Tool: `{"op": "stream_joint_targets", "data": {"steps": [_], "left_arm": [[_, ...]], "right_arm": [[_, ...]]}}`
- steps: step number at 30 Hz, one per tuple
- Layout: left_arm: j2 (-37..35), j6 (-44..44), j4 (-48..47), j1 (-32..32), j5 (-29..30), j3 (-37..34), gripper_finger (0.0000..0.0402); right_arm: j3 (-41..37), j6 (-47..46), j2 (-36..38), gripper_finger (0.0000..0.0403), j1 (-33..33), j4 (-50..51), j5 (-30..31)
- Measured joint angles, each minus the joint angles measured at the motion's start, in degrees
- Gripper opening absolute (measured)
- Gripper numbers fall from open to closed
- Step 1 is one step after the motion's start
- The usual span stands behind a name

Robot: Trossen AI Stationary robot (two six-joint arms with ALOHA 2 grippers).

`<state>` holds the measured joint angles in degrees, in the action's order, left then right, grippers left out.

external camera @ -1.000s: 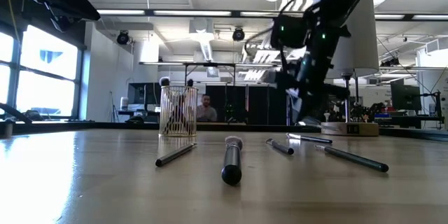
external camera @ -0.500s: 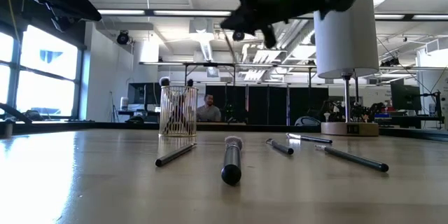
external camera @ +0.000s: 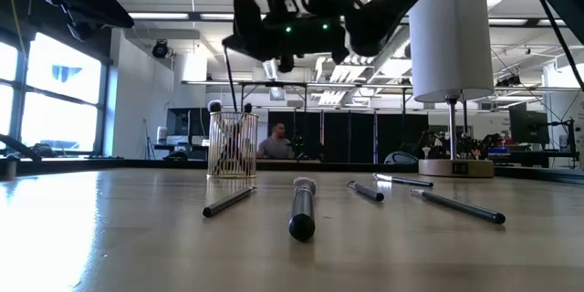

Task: Put items in baskets/containers
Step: Put the makeup brush into the wire organizer

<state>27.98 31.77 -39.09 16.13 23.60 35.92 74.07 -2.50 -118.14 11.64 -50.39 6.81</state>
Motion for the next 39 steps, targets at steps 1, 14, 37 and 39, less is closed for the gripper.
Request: {"op": "stream_joint_targets", "data": {"steps": [1, 14, 37, 39], "left_arm": [[0.0, 0.0, 0.0, 0.0, 0.1, 0.0, 0.0000], [0.0, 0.0, 0.0, 0.0, 0.5, 0.0, 0.0000], [0.0, -2.0, 0.0, 0.0, 2.8, 0.0, 0.0000], [0.0, -2.0, 0.0, 0.0, 2.9, 0.0, 0.0000]], "right_arm": [[0.4, 0.0, -0.1, 0.0000, 0.0, 2.7, 0.0], [0.9, -0.6, 5.4, 0.0089, 0.3, 25.4, -0.7], [0.9, -43.9, 21.2, 0.0118, 2.6, 101.7, 10.1], [0.9, -44.0, 19.1, 0.0118, 3.5, 102.0, 7.4]]}}
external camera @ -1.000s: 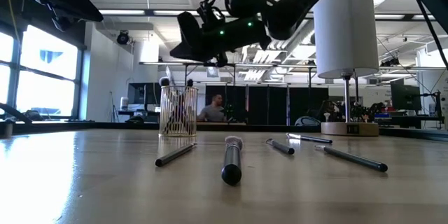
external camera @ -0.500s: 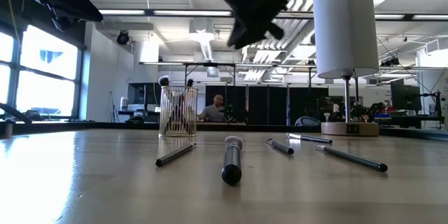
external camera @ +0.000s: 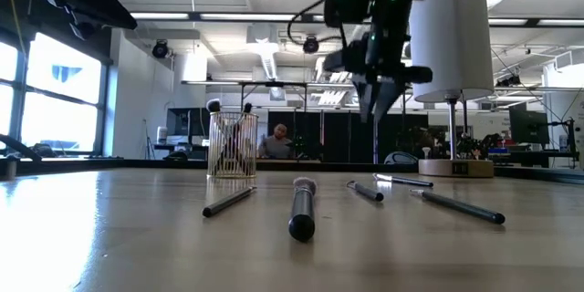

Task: Put items in baskets/containers
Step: Put the makeup brush into the wire organizer

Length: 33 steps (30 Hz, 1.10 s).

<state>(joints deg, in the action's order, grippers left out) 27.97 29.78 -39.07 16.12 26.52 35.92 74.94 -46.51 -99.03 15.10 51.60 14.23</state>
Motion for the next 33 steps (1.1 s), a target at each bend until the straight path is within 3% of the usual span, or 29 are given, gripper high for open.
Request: {"op": "stream_joint_targets", "data": {"steps": [6, 22, 27, 33], "left_arm": [[0.0, 0.0, 0.0, 0.0, 0.1, 0.0, 0.0000], [0.0, 0.1, 0.0, 0.0, 0.0, 0.0, 0.0000], [0.0, 0.1, 0.0, 0.0, 0.0, 0.0, 0.0000], [0.0, 0.1, 0.0, 0.0, 0.0, 0.0, 0.0000]], "right_arm": [[0.0, 0.0, -6.2, 0.0117, 2.5, 0.0, -8.4], [0.0, 0.0, -13.5, 0.0111, 4.7, -1.5, -11.0], [0.0, 0.0, -15.1, 0.0077, 5.7, -2.5, -13.2], [0.1, 1.9, -15.7, 0.0007, 5.8, -4.1, -14.6]]}}
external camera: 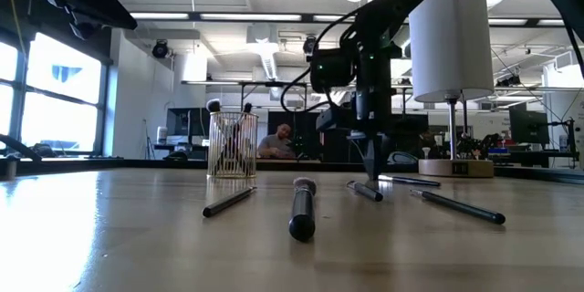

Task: Put items in baskets/containers
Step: Put the makeup brush into the wire organizer

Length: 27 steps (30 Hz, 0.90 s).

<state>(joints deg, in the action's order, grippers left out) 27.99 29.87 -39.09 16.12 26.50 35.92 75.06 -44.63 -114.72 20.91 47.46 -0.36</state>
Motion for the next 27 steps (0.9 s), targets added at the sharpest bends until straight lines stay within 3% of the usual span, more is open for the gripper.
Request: {"op": "stream_joint_targets", "data": {"steps": [6, 10, 17, 22, 27], "left_arm": [[0.0, 0.0, 0.0, 0.0, 0.0, 0.0, 0.0000], [0.0, 0.0, 0.0, 0.0, 0.0, 0.0, 0.0000], [0.0, -1.7, 0.0, 0.0, 0.0, 0.0, 0.0000], [0.0, -2.2, 0.2, 0.0, 0.1, 0.0, 0.0000], [0.0, -2.2, 0.5, 0.0, 0.1, 0.0, 0.0000]], "right_arm": [[-0.4, 0.9, 5.1, 0.0004, -2.4, -1.0, 4.4], [-0.3, 2.4, 11.4, 0.0003, -4.9, -8.1, 8.3], [-0.1, 18.4, 16.4, 0.0002, -8.4, -44.1, 13.0], [-0.2, 27.1, 12.0, 0.0001, -8.5, -67.4, 12.9], [-0.3, 34.3, 5.5, 0.0001, -8.5, -78.0, 12.5]]}}
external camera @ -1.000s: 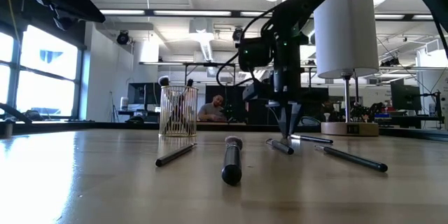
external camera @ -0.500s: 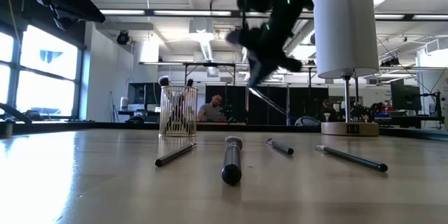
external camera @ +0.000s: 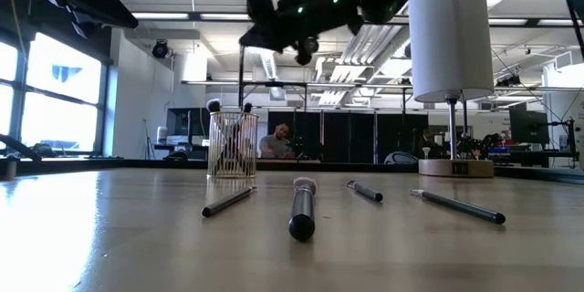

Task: Put items in baskets/containers
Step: Put the makeup brush into the wire organizer

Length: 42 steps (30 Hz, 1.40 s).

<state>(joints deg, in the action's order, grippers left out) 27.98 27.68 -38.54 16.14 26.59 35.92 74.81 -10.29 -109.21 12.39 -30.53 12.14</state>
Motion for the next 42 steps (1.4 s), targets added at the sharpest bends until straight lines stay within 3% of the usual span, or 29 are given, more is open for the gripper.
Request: {"op": "stream_joint_targets", "data": {"steps": [4, 9, 16, 22, 27, 32, 38, 42], "left_arm": [[0.0, 0.0, 0.0, 0.0, 0.2, 0.0, 0.0000], [0.0, 0.0, 1.0, 0.0, 0.2, 0.0, 0.0003], [1.0, -0.3, 2.8, 0.0, 0.2, 0.0, 0.0063], [7.1, 3.6, 11.7, 0.0, 2.2, 0.0, 0.0107], [19.5, 5.4, 23.1, 0.0, 1.6, 0.4, 0.0109], [35.9, 15.0, 24.5, 0.0, 3.7, 8.3, 0.0110], [54.5, 26.2, 11.3, -0.7, 2.2, 25.6, 0.0110], [65.4, 37.4, -3.2, -2.5, -4.9, 38.4, 0.0110]], "right_arm": [[0.0, -0.6, -3.5, 0.0002, -0.1, -0.6, -0.5], [0.0, -1.1, -4.4, 0.0026, -1.0, 6.2, 0.1], [0.0, -1.1, -2.2, 0.0091, -1.2, 11.8, -4.1], [0.0, -2.0, 7.6, 0.0114, -1.1, 32.9, -5.9], [-2.9, -6.0, 17.6, 0.0100, -3.3, 56.2, -0.6], [-18.5, -16.0, 31.7, 0.0085, -8.3, 60.3, 1.7], [-35.9, -28.4, 50.2, 0.0083, -15.3, 61.7, 0.8], [-43.2, -33.6, 59.1, 0.0083, -19.0, 62.3, 0.9]]}}
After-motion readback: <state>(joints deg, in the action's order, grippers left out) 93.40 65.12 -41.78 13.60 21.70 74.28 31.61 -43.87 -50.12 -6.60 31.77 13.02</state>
